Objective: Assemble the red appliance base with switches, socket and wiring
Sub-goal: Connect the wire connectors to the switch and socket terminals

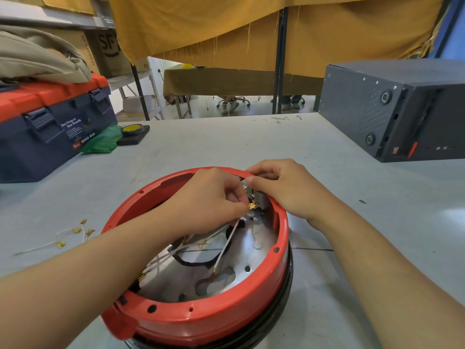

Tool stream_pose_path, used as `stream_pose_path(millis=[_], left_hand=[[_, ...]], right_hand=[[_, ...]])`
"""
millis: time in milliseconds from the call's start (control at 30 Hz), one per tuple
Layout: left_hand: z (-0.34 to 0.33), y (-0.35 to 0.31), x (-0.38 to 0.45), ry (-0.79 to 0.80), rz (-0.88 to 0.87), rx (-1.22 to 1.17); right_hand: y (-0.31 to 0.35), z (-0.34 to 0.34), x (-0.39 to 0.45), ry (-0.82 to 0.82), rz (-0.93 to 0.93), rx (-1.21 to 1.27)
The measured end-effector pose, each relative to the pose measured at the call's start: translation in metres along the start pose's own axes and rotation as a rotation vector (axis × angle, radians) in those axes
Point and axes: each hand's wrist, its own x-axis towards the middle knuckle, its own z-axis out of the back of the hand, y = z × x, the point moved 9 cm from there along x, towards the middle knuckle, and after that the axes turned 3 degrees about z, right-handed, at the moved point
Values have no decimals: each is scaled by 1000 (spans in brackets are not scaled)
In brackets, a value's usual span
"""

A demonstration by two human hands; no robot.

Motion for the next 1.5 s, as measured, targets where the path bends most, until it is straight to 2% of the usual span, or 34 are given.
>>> stream_pose_path(millis=[433,867,1500], left_hand=[[-1,0,-1,-49,1,10],[1,-7,-2,-155,8,128],[-1,-7,-3,-158,46,106]], right_hand=[[2,-1,-2,18,-10,3],[0,-1,0,0,-6,11],[1,0,0,-14,4,-2]])
